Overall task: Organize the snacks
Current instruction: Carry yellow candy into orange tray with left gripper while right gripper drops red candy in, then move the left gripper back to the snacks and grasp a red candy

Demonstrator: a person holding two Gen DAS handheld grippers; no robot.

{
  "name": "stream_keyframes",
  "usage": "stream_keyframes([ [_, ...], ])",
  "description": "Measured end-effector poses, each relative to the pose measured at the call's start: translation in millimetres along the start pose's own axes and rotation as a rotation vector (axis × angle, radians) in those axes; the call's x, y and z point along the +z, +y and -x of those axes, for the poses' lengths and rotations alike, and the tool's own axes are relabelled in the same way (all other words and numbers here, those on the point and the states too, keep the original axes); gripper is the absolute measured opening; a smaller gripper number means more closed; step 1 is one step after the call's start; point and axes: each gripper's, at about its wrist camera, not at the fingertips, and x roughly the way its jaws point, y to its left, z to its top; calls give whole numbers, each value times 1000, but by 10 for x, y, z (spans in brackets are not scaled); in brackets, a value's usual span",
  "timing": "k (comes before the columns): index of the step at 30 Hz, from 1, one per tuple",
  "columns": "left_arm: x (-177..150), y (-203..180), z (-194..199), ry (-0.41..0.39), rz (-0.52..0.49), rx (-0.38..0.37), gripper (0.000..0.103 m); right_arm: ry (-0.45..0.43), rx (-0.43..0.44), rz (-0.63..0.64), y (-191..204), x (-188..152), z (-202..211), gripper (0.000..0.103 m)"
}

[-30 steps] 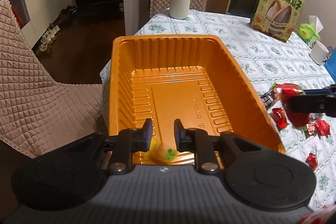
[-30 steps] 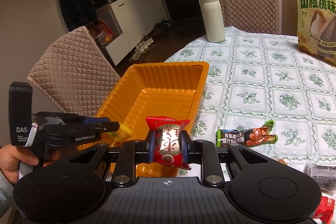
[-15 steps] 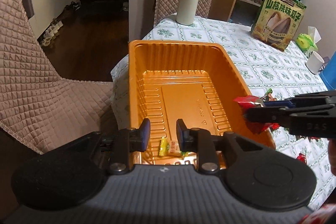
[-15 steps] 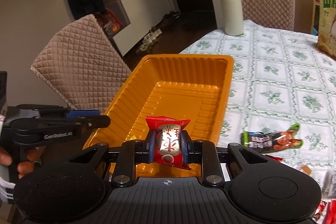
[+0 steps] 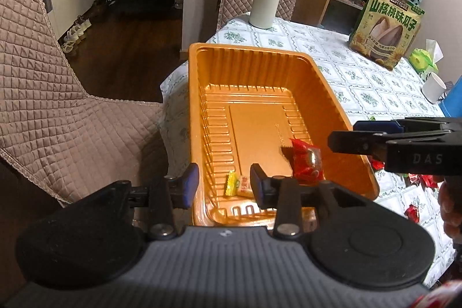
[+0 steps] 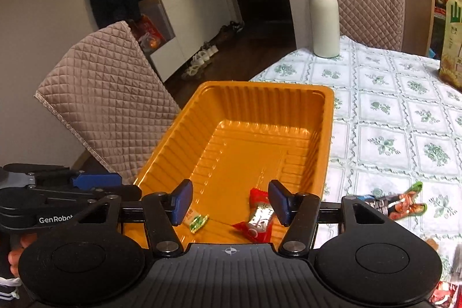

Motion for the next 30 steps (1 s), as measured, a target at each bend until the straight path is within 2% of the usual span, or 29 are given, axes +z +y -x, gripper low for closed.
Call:
stream_keyframes([
  [7,-22,-138,65,-2,-9,-11,39,-2,-26,-42,-63,-114,210,58],
  [15,-97,-411,181,-10,-20,-39,39,-15,-51,-66,-205,-284,534,58],
  [30,-466,-1395,298,8,-33,-58,39,4,-62,-113,-836,-809,1313,58],
])
